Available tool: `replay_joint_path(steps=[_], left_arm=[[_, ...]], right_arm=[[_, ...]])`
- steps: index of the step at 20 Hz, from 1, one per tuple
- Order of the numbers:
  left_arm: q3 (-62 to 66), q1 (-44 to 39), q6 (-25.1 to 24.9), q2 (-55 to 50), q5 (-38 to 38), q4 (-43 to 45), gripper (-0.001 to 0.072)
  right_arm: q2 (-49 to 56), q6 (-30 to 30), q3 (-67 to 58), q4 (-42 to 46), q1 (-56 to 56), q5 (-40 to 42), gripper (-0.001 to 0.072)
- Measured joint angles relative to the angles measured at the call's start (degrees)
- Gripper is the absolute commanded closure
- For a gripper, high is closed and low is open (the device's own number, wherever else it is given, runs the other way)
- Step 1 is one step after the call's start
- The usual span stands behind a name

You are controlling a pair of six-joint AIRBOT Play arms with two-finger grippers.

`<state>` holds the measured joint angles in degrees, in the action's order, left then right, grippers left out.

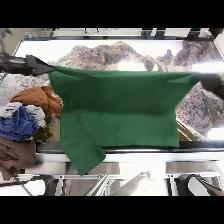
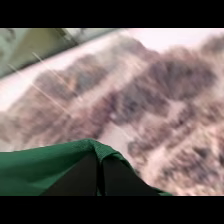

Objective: Fold the shirts.

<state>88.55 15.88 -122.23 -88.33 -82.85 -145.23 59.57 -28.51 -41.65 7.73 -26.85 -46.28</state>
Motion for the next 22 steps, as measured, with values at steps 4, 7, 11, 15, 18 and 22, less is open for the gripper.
replay_joint_path(steps=[4,7,11,15,18,22], left_arm=[[6.93,-0.66,1.01,-11.85,-0.24,-0.07,0.0678],[11.3,-0.92,3.32,-18.12,-1.79,0.11,0.0679],[9.64,-0.79,6.19,-20.83,-3.65,3.85,0.0679],[1.16,-0.76,7.26,-20.63,-3.54,8.33,0.0679],[-4.74,-0.74,7.63,-20.57,-2.12,9.57,0.0679],[-9.51,-0.81,7.63,-20.55,-0.11,10.03,0.0674]], right_arm=[[13.64,3.58,-3.21,-2.43,1.46,3.61,0.0696],[20.59,4.22,-5.95,-3.28,1.77,3.48,0.0696],[24.22,3.87,-7.1,-0.24,1.88,2.86,0.0696],[25.18,-0.66,-7.3,8.37,1.88,1.86,0.0695],[25.46,-3.28,-6.49,13.94,1.88,0.94,0.0695],[26.12,-4.52,-5.6,17.14,1.88,0.28,0.069]])
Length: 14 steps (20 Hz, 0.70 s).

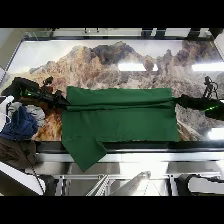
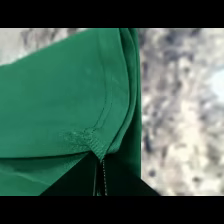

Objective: Fold the shirts.

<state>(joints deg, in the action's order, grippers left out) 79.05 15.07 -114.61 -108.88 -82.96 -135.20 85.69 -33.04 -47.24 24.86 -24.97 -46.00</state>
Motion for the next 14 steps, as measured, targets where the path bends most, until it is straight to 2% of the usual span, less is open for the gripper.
replay_joint_path(steps=[1,2,3,4,5,6,7,10,12,14], left_arm=[[-0.44,-0.04,0.0,0.0,0.04,0.02,0.0636],[-0.55,-0.07,0.0,0.0,-0.02,0.11,0.038],[-0.37,-0.04,0.0,0.0,-0.59,0.31,0.0167],[0.17,0.0,0.24,0.0,-1.81,0.39,0.012],[0.92,0.13,0.72,0.02,-3.28,0.37,0.012],[1.55,0.42,1.84,0.11,-5.14,0.35,0.0119],[1.66,0.85,2.99,0.55,-7.08,0.31,0.012],[-4.48,3.32,4.66,5.97,-10.64,0.42,0.012],[-13.0,6.14,4.66,12.11,-10.58,0.66,0.012],[-23.21,9.99,4.72,18.93,-8.72,1.99,0.0121]], right_arm=[[0.11,-0.04,0.09,0.26,0.0,-0.04,0.0538],[0.15,-0.26,0.15,0.7,0.0,0.0,0.0353],[0.13,-0.24,0.2,0.94,-0.02,0.07,0.0344],[-0.17,-0.48,0.24,1.53,-0.13,0.0,0.0342],[-0.79,-0.92,0.24,2.32,-0.42,-0.2,0.0294],[-1.86,-2.08,0.22,3.96,-0.94,-0.44,0.0116],[-3.23,-4.04,0.22,6.49,-1.73,-0.59,0.0026],[-8.63,-15.3,0.22,17.29,-5.84,-1.79,0.0021],[-11.56,-22.51,0.22,22.91,-9.7,-2.54,0.0021],[-13.09,-27.08,0.22,25.9,-12.94,-3.61,0.0022]])
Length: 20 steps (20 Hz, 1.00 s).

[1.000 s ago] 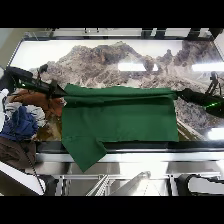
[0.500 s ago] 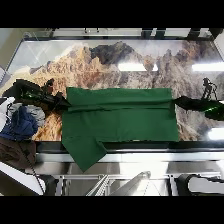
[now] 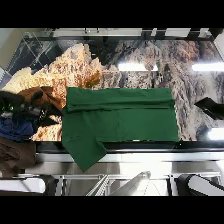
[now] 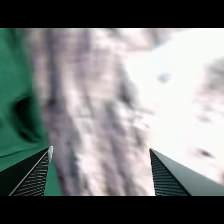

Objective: Fold the shirts.

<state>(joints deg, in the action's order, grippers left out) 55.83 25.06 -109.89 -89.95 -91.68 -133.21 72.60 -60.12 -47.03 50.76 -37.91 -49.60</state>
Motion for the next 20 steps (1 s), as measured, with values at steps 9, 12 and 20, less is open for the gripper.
replay_joint_path(steps=[9,12,20], left_arm=[[-32.44,4.52,5.11,20.06,12.81,3.87,0.0122],[-36.22,0.31,6.99,22.73,16.65,3.28,0.0148],[-35.08,-10.47,4.81,24.13,28.28,-0.94,0.064]], right_arm=[[-1.44,-3.48,0.0,-3.41,-2.67,-2.91,0.0022],[-1.51,-2.58,0.0,-5.4,-2.67,-4.24,0.0021],[-1.51,-1.4,0.0,-4.81,-2.78,-8.22,0.0024]])
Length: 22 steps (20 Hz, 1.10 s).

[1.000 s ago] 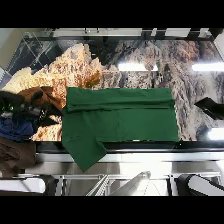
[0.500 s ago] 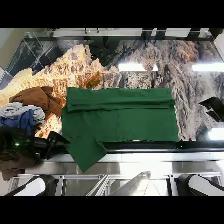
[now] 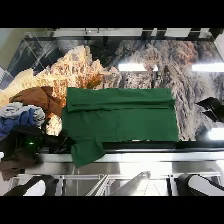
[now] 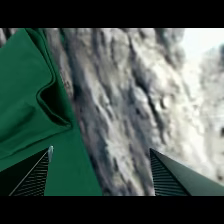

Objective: Fold the shirts.

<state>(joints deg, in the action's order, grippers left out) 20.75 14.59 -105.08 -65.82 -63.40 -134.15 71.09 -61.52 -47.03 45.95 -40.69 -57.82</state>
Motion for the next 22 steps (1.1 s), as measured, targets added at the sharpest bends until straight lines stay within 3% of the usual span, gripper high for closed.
replay_joint_path(steps=[1,2,3,11,20,21,22], left_arm=[[0.9,-0.48,-0.57,0.02,0.33,-0.04,0.0673],[1.73,-0.79,-1.29,0.07,0.42,-0.9,0.0674],[2.36,-1.03,-1.92,0.11,-0.09,-1.14,0.0674],[3.78,-1.55,-4.76,0.13,-5.68,-2.38,0.0673],[3.85,-1.55,-5.38,0.13,-7.52,-2.4,0.0674],[3.85,-1.55,-5.38,0.13,-7.56,-2.43,0.0673],[3.85,-1.55,-5.4,0.13,-7.58,-2.43,0.0674]], right_arm=[[-0.02,-0.37,0.02,1.57,-0.02,-0.28,0.0073],[0.0,-1.07,0.02,3.06,-0.04,-0.31,0.0221],[-0.02,-1.88,0.0,4.79,-0.04,-0.94,0.0262],[7.28,-4.96,0.68,9.9,-2.51,-13.94,0.0249],[15.15,-1.38,7.63,5.55,-0.5,-21.49,0.0252],[15.39,-1.07,7.93,5.55,0.66,-21.73,0.0284],[15.58,-1.01,8.11,5.66,1.73,-21.75,0.0434]])
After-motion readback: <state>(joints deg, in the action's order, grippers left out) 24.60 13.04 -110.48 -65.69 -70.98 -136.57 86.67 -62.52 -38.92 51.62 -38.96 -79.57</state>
